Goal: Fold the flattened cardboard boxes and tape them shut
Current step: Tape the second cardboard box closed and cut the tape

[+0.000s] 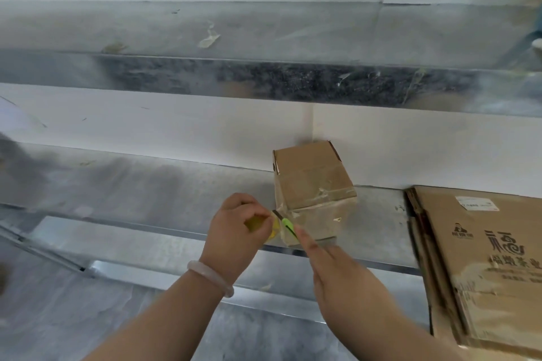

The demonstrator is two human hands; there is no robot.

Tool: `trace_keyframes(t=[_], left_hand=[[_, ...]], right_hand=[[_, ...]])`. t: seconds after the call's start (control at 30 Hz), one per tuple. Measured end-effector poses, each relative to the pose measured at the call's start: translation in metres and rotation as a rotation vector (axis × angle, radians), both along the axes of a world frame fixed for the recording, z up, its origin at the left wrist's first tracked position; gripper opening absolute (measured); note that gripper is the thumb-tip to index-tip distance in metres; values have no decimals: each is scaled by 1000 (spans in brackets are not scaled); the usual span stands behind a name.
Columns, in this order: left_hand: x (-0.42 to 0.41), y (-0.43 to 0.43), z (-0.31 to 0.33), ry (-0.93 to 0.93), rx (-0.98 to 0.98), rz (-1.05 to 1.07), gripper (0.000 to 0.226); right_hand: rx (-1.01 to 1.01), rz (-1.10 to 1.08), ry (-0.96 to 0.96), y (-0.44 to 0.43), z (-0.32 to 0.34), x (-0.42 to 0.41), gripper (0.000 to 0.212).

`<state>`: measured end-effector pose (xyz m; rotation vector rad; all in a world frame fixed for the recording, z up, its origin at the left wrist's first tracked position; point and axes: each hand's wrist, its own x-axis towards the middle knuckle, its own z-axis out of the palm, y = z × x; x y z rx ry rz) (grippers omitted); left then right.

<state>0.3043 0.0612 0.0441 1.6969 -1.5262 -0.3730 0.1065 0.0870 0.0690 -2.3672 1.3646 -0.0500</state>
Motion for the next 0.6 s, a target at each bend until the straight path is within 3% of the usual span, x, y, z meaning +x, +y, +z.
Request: trace_keyframes(t=[0.13,0.33,0.6], left_hand=[[-2,0,-2,19,7,-25,11],[2,-5,2,118,59,34,21],[1,-10,5,158,132,31,29]], right_hand=[[-36,-39,119,-4,-7,10,96],[-37,-49,183,-6,-7,20,97],[-29,-55,166,-9,-4,19,95]])
